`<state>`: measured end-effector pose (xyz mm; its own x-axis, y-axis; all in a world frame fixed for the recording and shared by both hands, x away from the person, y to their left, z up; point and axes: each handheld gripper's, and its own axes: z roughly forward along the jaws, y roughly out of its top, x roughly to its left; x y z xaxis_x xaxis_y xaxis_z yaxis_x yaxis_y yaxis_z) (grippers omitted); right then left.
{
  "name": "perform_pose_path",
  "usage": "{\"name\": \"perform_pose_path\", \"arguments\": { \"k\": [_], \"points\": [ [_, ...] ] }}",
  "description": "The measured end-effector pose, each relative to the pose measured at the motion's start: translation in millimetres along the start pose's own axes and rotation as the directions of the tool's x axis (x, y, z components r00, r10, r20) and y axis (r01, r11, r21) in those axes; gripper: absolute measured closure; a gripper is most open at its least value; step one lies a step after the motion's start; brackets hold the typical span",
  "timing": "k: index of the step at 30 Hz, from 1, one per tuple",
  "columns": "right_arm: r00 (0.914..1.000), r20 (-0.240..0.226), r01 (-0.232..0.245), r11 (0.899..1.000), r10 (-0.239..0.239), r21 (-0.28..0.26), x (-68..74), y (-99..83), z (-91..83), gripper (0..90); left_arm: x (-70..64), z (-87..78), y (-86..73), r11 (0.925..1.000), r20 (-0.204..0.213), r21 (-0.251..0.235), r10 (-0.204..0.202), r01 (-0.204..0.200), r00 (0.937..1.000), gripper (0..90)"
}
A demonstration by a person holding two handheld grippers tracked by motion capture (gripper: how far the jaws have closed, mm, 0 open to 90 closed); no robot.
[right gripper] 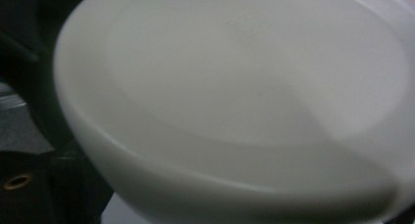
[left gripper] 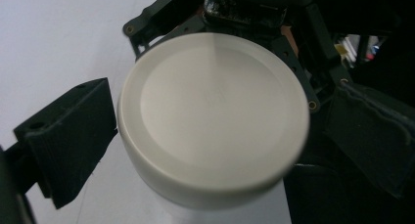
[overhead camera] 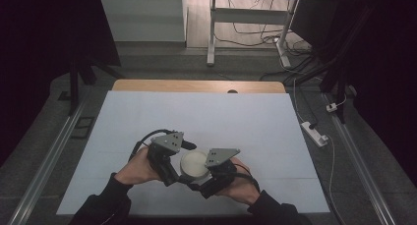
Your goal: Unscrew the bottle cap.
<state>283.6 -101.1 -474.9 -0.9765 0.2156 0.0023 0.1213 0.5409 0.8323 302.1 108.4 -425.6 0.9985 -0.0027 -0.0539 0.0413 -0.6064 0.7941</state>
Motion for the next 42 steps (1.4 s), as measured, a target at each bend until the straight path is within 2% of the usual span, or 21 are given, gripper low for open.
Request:
{"name": "perform_pose_path", "arguments": {
  "k": [4,8,13,16,18,19,20,23,24,27,28,29,32,33,36,37,38,39,40,41,42],
  "points": [
    [0.9988,-0.04,0.027,1.0,-0.027,-0.002,6.4,1.9,1.2,6.4,-2.0,4.8,-0.2,0.9995,0.011,0.015,0.029,-0.029,0.9995,2.3],
    [0.9977,-0.048,0.048,0.999,-0.048,-0.004,9.6,3.1,1.0,6.4,-6.9,5.7,-0.3,0.9974,0.021,0.007,0.072,-0.072,0.9972,7.7],
    [0.9998,-0.006,0.021,1.0,-0.021,0.0,6.6,3.0,0.8,6.4,-7.4,7.8,3.0,0.9997,-0.067,0.022,0.016,-0.014,0.9977,8.0],
    [0.9988,0.049,-0.008,1.0,0.007,0.018,3.7,2.5,1.2,6.4,-5.8,12.2,4.9,0.9985,-0.13,0.024,-0.045,0.049,0.9905,8.1],
    [0.9964,0.08,-0.029,0.999,0.027,0.023,0.8,1.7,1.5,6.4,-5.6,15.5,7.2,0.9947,-0.179,0.023,-0.095,0.1,0.9794,8.1],
    [0.9946,0.096,-0.042,0.999,0.04,0.024,-0.5,1.4,1.6,6.4,-5.6,15.5,7.2,0.9947,-0.179,0.023,-0.095,0.1,0.9794,8.1],
    [0.9928,0.11,-0.05,0.999,0.047,0.023,-2.0,1.0,1.6,6.4,-6.0,18.3,10.3,0.9889,-0.227,0.02,-0.139,0.147,0.964,8.1],
    [0.9866,0.146,-0.075,0.997,0.072,0.015,-5.1,0.4,0.4,6.4,-9.0,22.4,15.6,0.9777,-0.296,0.007,-0.199,0.21,0.9344,8.0],
    [0.9847,0.157,-0.079,0.997,0.076,0.016,-5.6,0.4,0.1,6.4,-9.0,22.4,15.6,0.9777,-0.296,0.007,-0.199,0.21,0.9344,8.0],
    [0.9804,0.18,-0.085,0.996,0.08,0.019,-6.7,-0.1,0.0,6.4,-13.8,28.4,20.7,0.9684,-0.364,0.008,-0.229,0.249,0.9028,7.8],
    [0.9797,0.183,-0.087,0.996,0.082,0.02,-6.8,-0.5,0.2,6.4,-14.1,29.7,20.9,0.9692,-0.37,0.006,-0.226,0.246,0.9009,7.6],
    [0.9797,0.183,-0.087,0.996,0.082,0.02,-6.8,-0.5,0.2,6.4,-14.1,29.7,20.9,0.9692,-0.37,0.006,-0.226,0.246,0.9009,6.4],
    [0.9817,0.171,-0.088,0.996,0.083,0.019,-6.5,-1.2,1.2,6.4,-13.0,24.8,21.6,0.9757,-0.335,-0.002,-0.207,0.219,0.9192,0.2],
    [0.9827,0.165,-0.087,0.996,0.083,0.016,-6.5,-1.4,1.3,6.4,-13.0,24.8,21.6,0.9757,-0.335,-0.002,-0.207,0.219,0.9192,0.0],
    [0.9858,0.145,-0.086,0.996,0.084,0.009,-7.2,-1.6,0.1,6.4,-14.1,9.5,21.2,0.986,-0.287,-0.01,-0.162,0.167,0.9439,0.0],
    [0.987,0.136,-0.087,0.996,0.085,0.006,-7.1,-1.6,-0.4,6.4,-14.1,9.5,21.2,0.986,-0.287,-0.01,-0.162,0.167,0.9439,0.0],
    [0.9889,0.126,-0.081,0.997,0.08,0.004,-7.2,-1.7,-0.9,6.4,-14.3,3.7,19.4,0.9924,-0.243,0.008,-0.118,0.123,0.9628,0.0],
    [0.9904,0.116,-0.076,0.997,0.075,0.0,-6.9,-1.7,-1.2,6.4,-14.4,1.7,18.1,0.9947,-0.224,0.018,-0.095,0.101,0.97,0.0],
    [0.9923,0.105,-0.066,0.998,0.066,-0.003,-6.5,-1.6,-1.6,6.4,-14.4,1.7,18.1,0.9947,-0.224,0.018,-0.095,0.101,0.97,0.0],
    [0.9937,0.094,-0.062,0.998,0.062,-0.007,-5.9,-1.2,-1.7,6.4,-14.1,-0.2,15.5,0.9978,-0.183,0.038,-0.048,0.055,0.982,0.0],
    [0.9956,0.078,-0.05,0.999,0.051,-0.01,-5.2,-1.0,-1.7,6.4,-14.1,-0.2,15.5,0.9978,-0.183,0.038,-0.048,0.055,0.982,0.0]
  ]
}}
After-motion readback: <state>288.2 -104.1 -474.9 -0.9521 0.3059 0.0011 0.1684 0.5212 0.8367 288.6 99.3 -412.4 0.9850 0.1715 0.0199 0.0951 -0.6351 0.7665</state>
